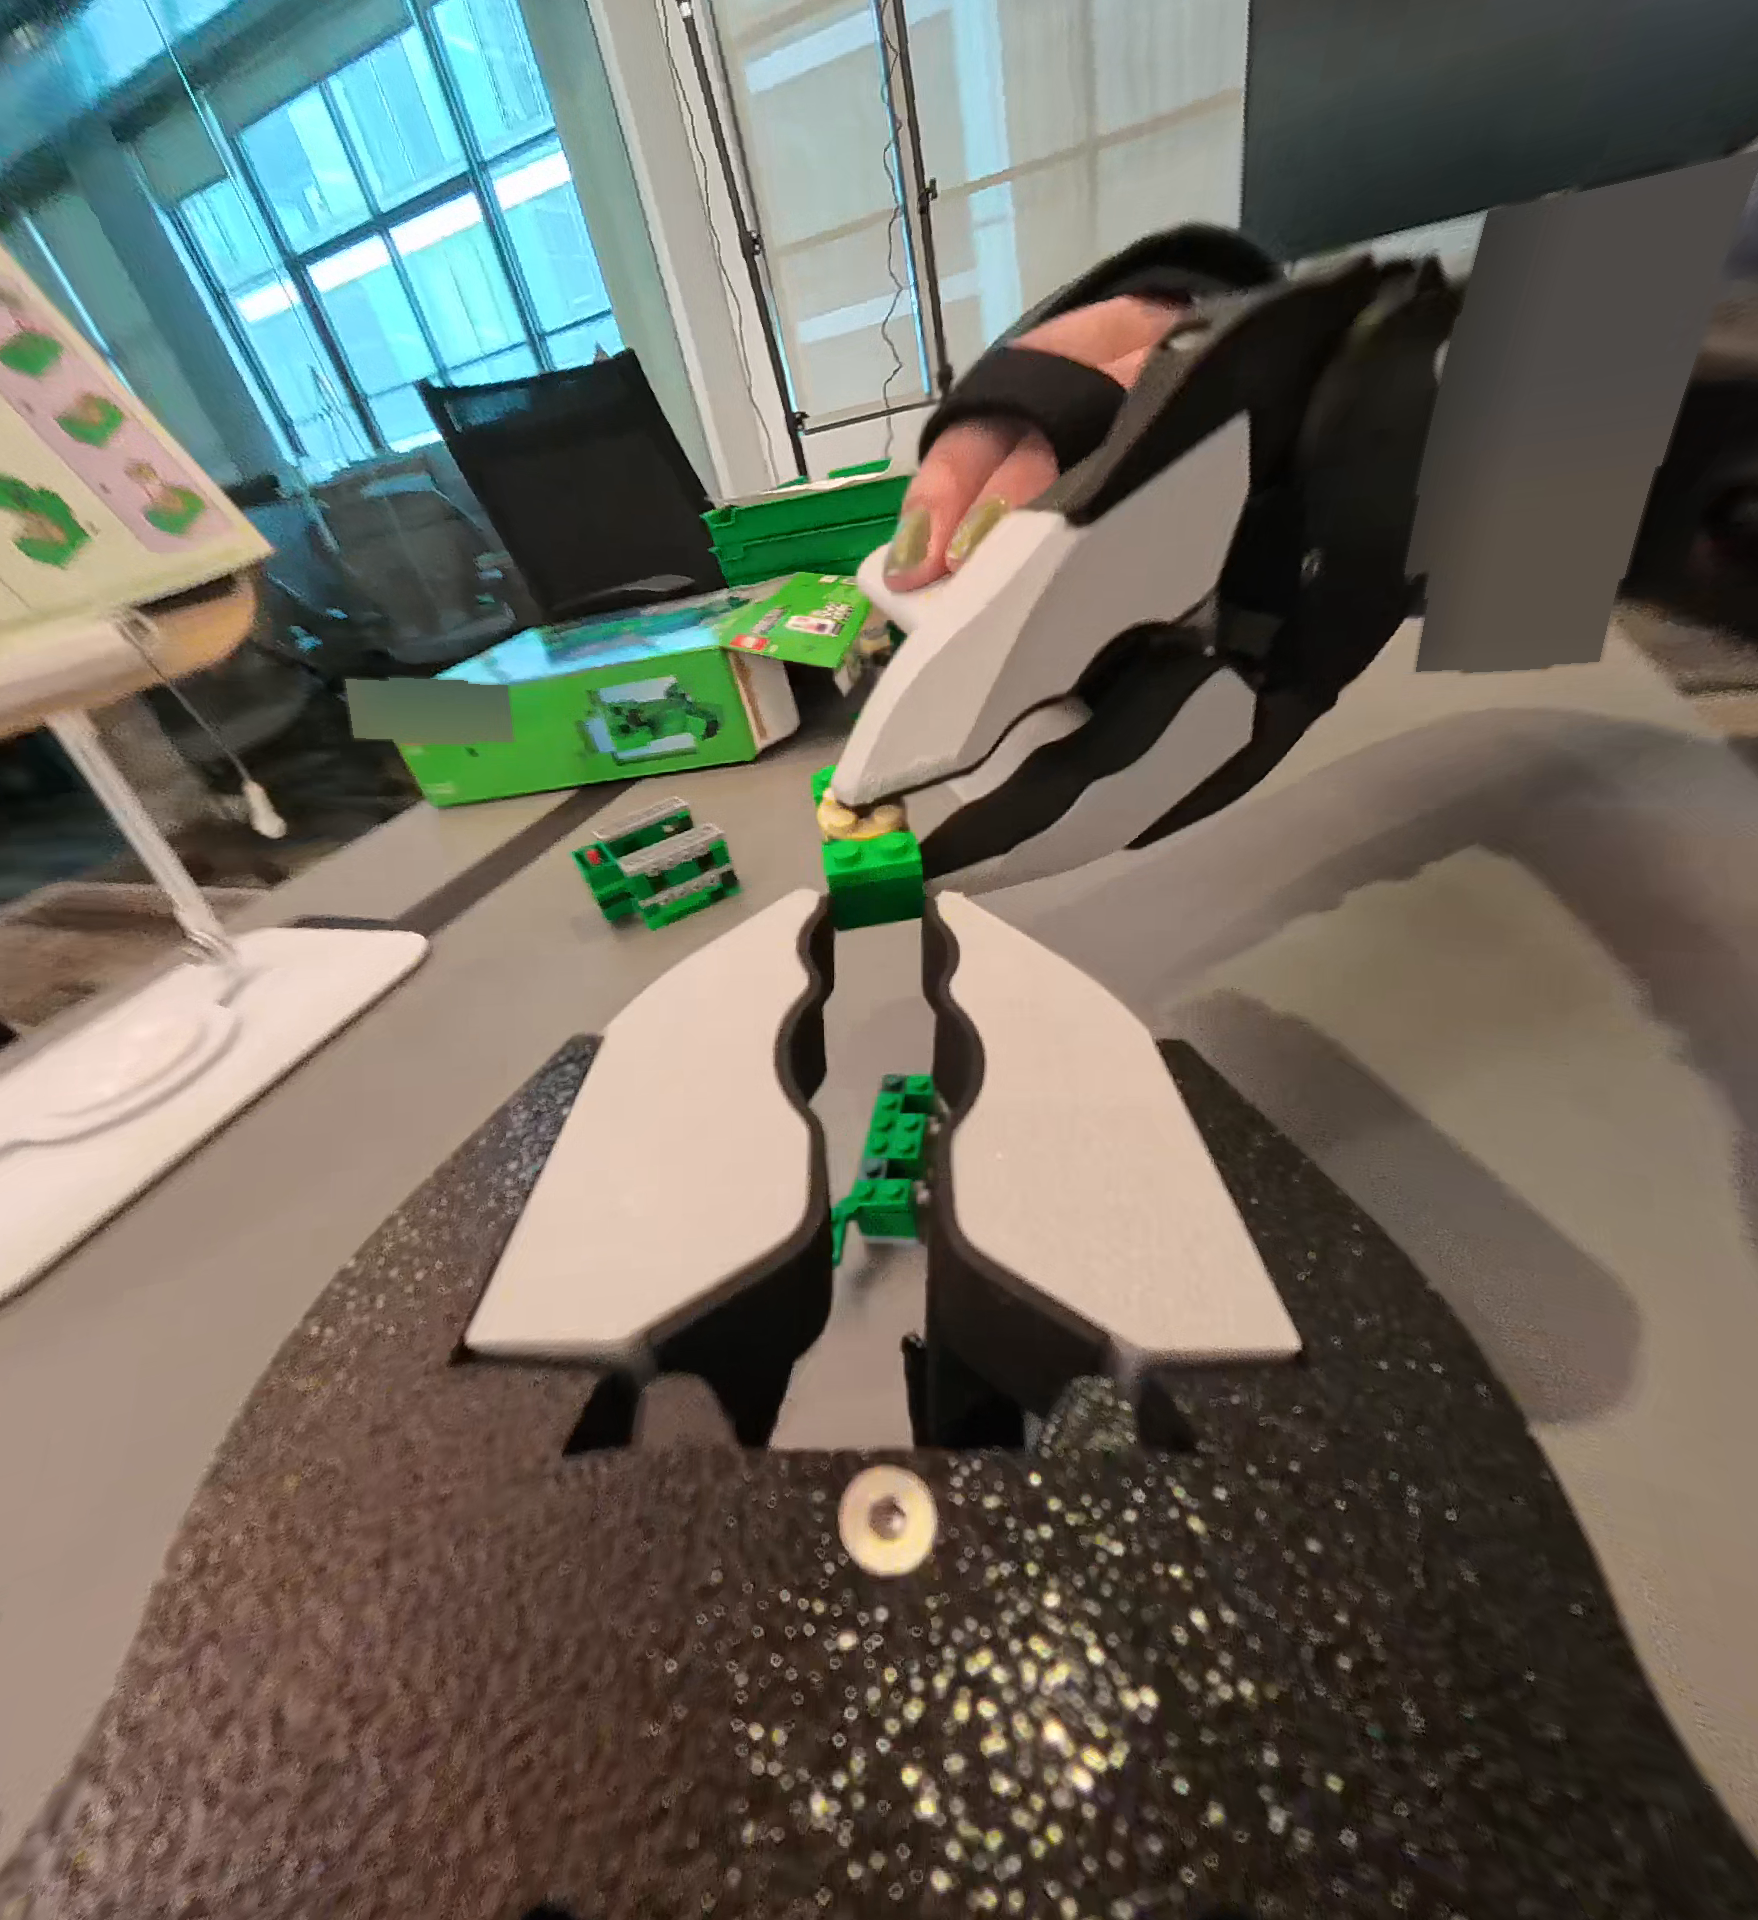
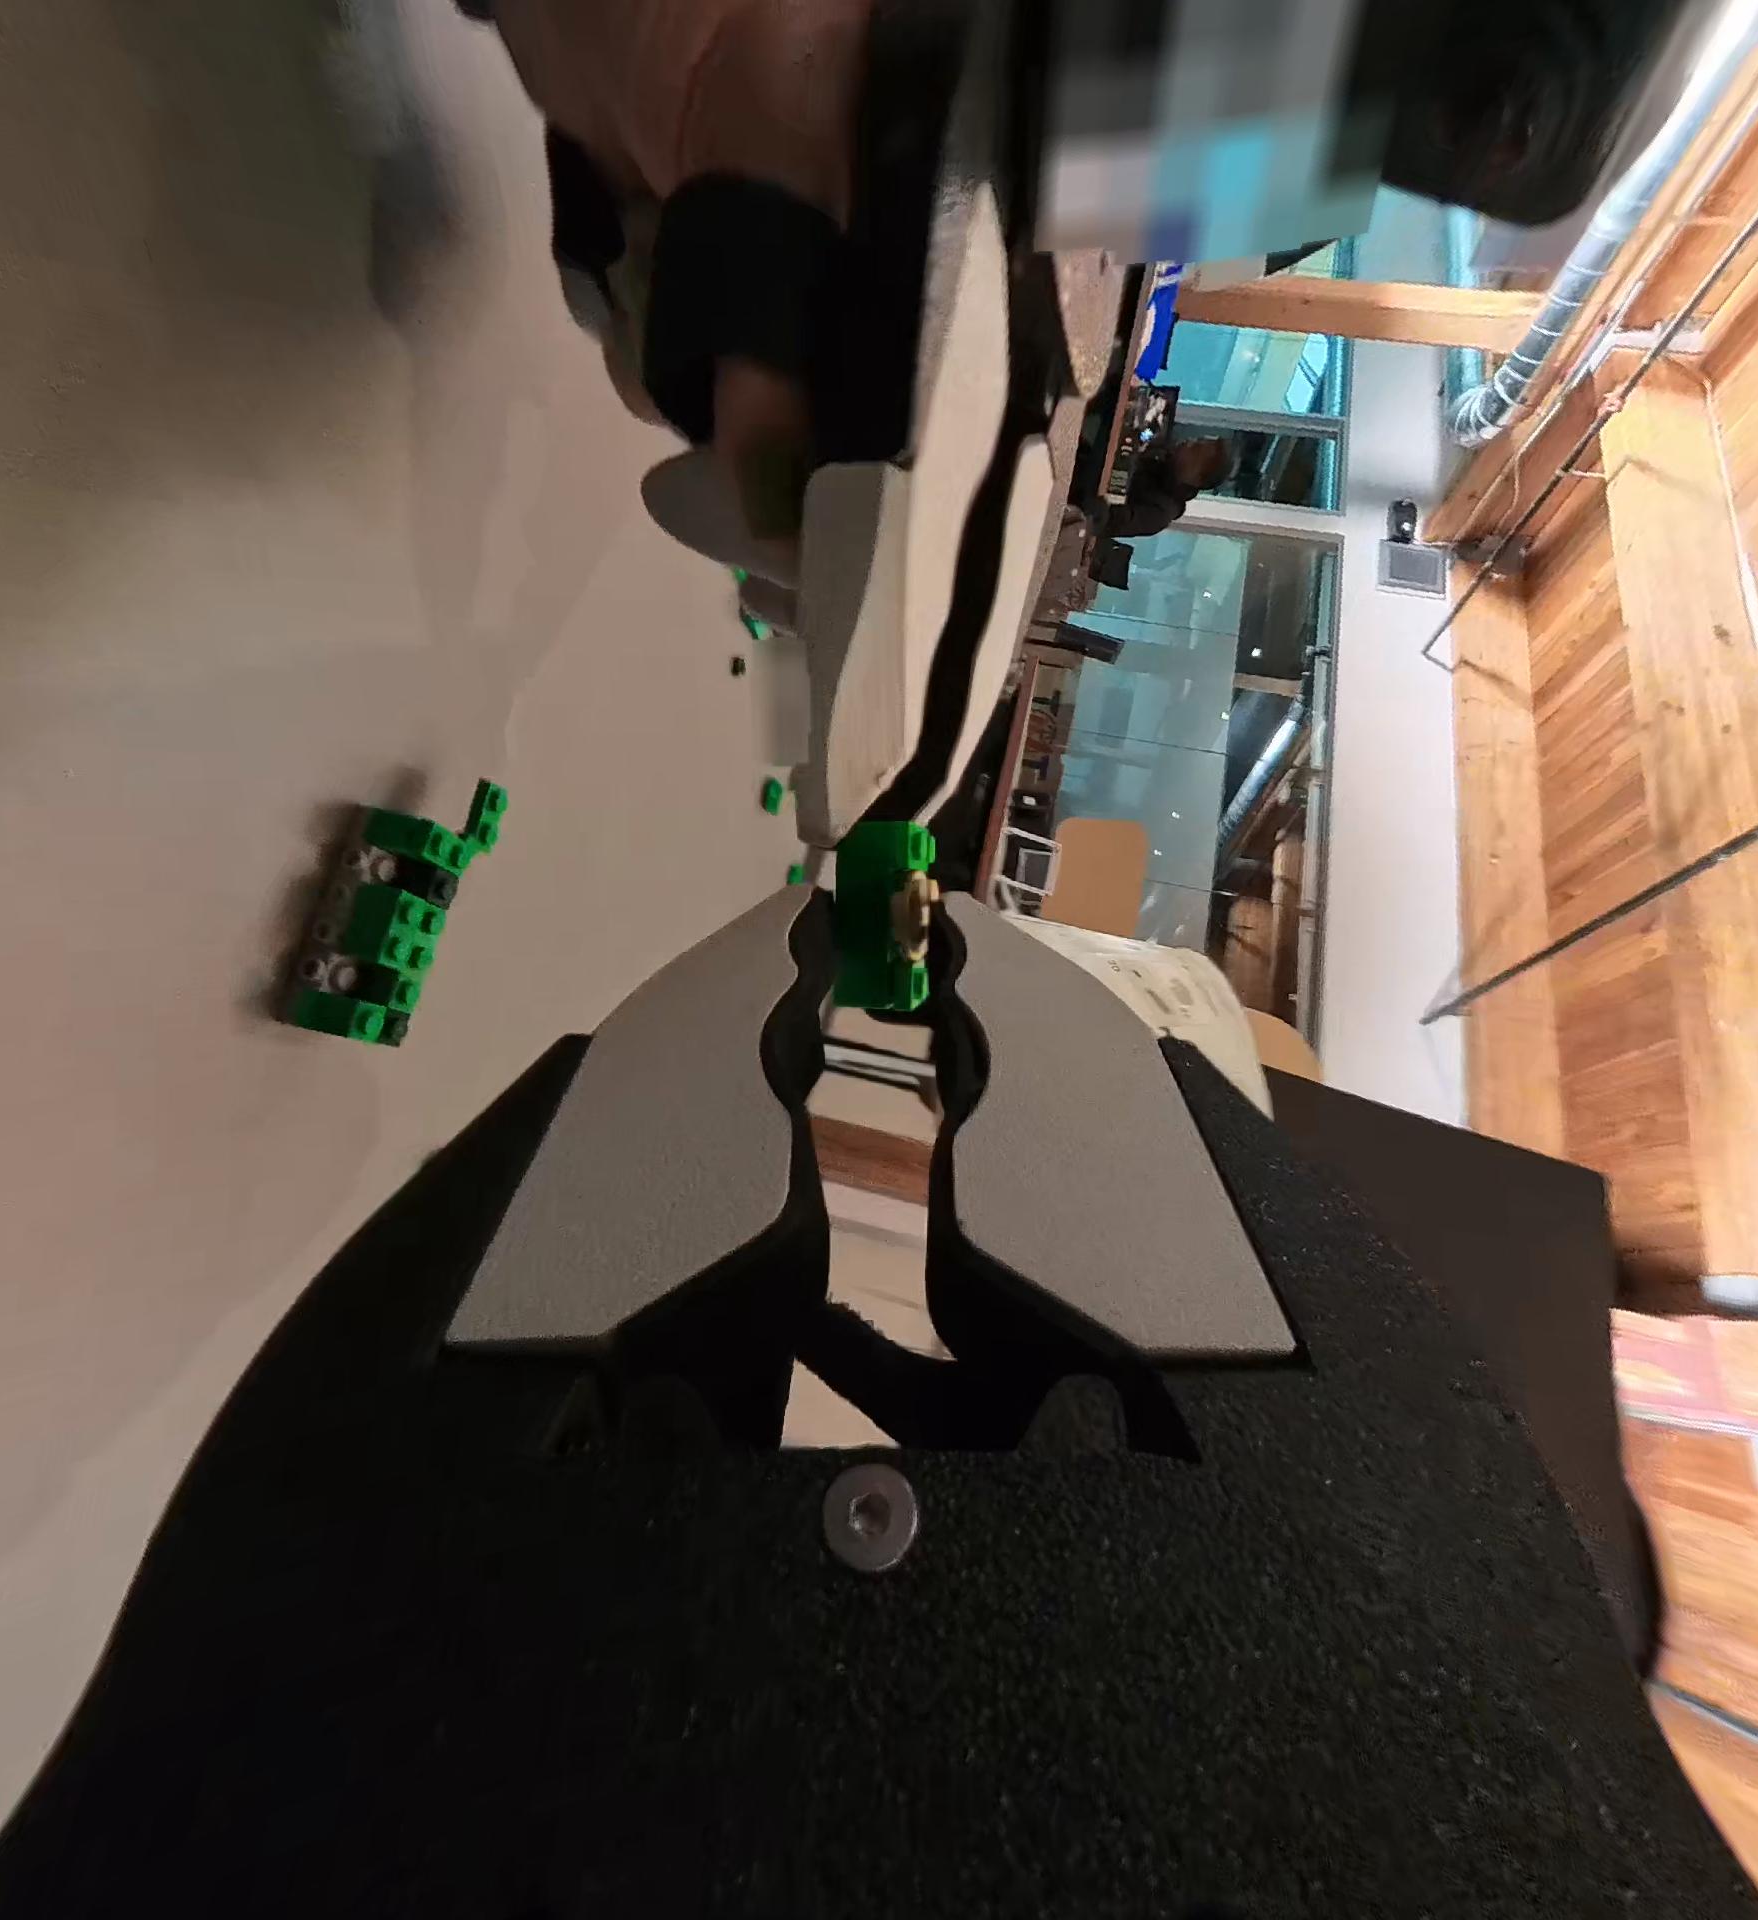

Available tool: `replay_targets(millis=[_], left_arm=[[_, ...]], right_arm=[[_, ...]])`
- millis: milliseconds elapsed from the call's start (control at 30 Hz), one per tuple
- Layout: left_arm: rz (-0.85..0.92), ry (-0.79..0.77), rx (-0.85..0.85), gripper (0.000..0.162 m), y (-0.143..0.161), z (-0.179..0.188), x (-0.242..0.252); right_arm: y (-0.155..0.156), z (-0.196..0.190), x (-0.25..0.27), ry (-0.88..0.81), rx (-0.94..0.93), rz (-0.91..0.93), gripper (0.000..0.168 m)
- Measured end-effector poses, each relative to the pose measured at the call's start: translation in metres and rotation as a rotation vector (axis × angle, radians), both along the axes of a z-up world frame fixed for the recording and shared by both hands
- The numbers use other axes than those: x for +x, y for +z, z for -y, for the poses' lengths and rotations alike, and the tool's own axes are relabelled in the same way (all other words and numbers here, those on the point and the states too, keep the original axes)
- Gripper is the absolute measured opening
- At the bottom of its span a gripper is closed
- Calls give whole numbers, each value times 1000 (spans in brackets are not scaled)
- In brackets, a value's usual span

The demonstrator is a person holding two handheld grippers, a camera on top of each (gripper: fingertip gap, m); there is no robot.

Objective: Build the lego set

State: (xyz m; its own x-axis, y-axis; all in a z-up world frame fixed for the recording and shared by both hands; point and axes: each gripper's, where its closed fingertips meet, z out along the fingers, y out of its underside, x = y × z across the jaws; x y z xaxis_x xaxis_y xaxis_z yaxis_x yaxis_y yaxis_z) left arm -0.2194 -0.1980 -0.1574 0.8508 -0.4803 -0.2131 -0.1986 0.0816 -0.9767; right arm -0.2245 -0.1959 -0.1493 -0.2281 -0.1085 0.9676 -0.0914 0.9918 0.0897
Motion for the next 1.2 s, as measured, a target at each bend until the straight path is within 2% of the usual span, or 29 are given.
replay_targets(millis=[33, 133, 200, 333, 400, 467, 567, 700, 900, 1000, 1200], left_arm=[[-46, 11, 22, 15, 1, 1, 1], [-186, 46, 85, 15, 2, 4, 2], [-307, 82, 126, 15, 1, 6, 2], [-637, 149, 218, 15, -8, 6, 11], [-781, 157, 255, 15, -14, 5, 20], [-880, 155, 295, 15, -18, 6, 28], [-969, 151, 329, 15, -21, 6, 33], [-1054, 141, 356, 15, -23, 7, 39], [-1075, 128, 372, 15, -23, 9, 44], [-1058, 112, 361, 15, -24, 9, 45], [-1058, 120, 355, 15, -24, 9, 43]], right_arm=[[1, 2, 2, 9, -54, 22, 17], [6, 3, 13, 25, -278, 126, 30], [13, 2, 23, 34, -496, 233, 38], [23, 5, 43, 54, -966, 553, 37], [16, 3, 47, -8, -1072, 701, 37], [1, 3, 52, -82, -1080, 833, 41], [-17, 4, 53, -161, -1068, 926, 41], [-21, 12, 55, -149, -1112, 1018, 34], [-28, 13, 56, -156, -1072, 1067, 18], [-29, 14, 58, -154, -1073, 1111, 16], [-29, 14, 56, -144, -1039, 1088, 15]])
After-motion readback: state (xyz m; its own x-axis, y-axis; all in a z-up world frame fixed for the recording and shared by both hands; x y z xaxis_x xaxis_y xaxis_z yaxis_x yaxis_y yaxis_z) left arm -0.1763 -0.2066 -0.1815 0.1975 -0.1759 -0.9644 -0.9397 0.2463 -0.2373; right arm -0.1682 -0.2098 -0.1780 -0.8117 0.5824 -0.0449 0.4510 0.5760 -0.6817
